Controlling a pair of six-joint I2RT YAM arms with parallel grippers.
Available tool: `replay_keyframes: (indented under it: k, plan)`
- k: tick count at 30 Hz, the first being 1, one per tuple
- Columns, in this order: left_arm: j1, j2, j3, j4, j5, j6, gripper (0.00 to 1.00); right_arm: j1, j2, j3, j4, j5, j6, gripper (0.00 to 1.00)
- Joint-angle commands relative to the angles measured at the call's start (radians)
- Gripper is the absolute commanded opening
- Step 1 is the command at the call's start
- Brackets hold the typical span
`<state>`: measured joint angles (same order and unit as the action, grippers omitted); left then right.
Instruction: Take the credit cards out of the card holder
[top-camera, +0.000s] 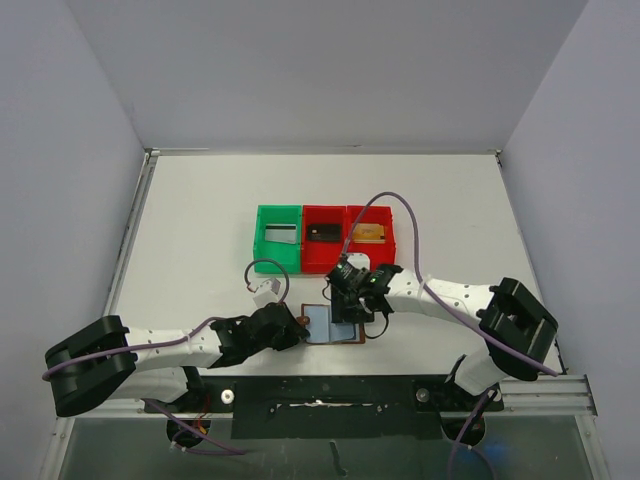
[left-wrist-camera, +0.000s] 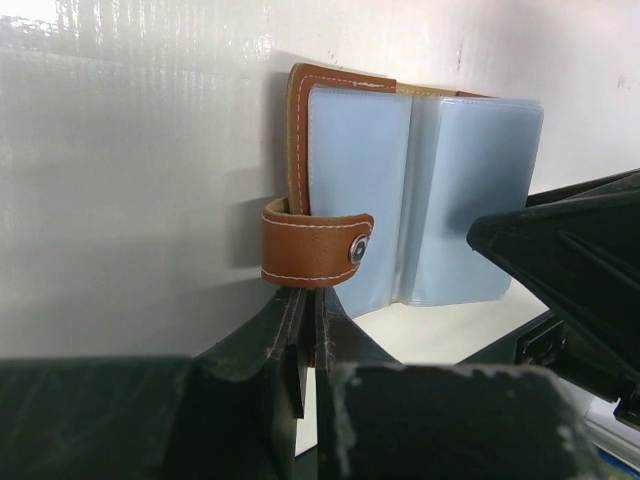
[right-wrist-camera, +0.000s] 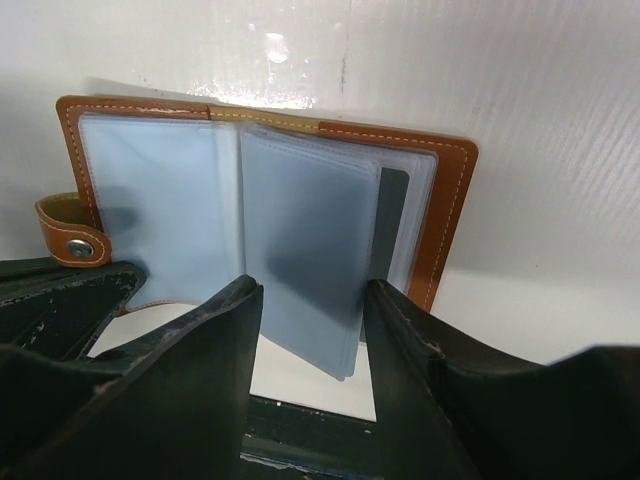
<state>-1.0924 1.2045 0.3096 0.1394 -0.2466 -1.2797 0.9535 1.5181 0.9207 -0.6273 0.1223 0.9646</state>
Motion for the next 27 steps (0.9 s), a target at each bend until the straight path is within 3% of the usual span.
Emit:
replay_keyframes:
  k: [1,4,10,14,16,22,27]
  plan:
    - [-0.009,-0.005,0.028,0.037,0.008,0.001,0.0,0.016,-0.014,0.058,-0.033,0.053,-0.004,0.46]
    - [-0.009,-0.005,0.028,0.037,0.009,0.001,0.0,0.02,-0.006,0.07,-0.043,0.053,-0.013,0.42]
    - [-0.009,-0.005,0.029,0.037,0.008,0.002,0.0,0.016,-0.045,0.014,0.128,-0.071,-0.032,0.29]
    - [-0.009,-0.006,0.029,0.035,0.009,0.001,0.0,-0.007,-0.05,-0.025,0.21,-0.146,-0.02,0.1]
    - [-0.009,-0.008,0.029,0.034,0.009,0.001,0.0,-0.019,-0.057,-0.047,0.253,-0.186,-0.02,0.05]
    - [-0.009,-0.007,0.029,0.035,0.008,0.002,0.0,-0.093,-0.11,-0.176,0.481,-0.36,0.033,0.06]
    - [-0.009,-0.003,0.031,0.037,0.01,0.001,0.0,-0.123,-0.11,-0.197,0.514,-0.421,0.037,0.22]
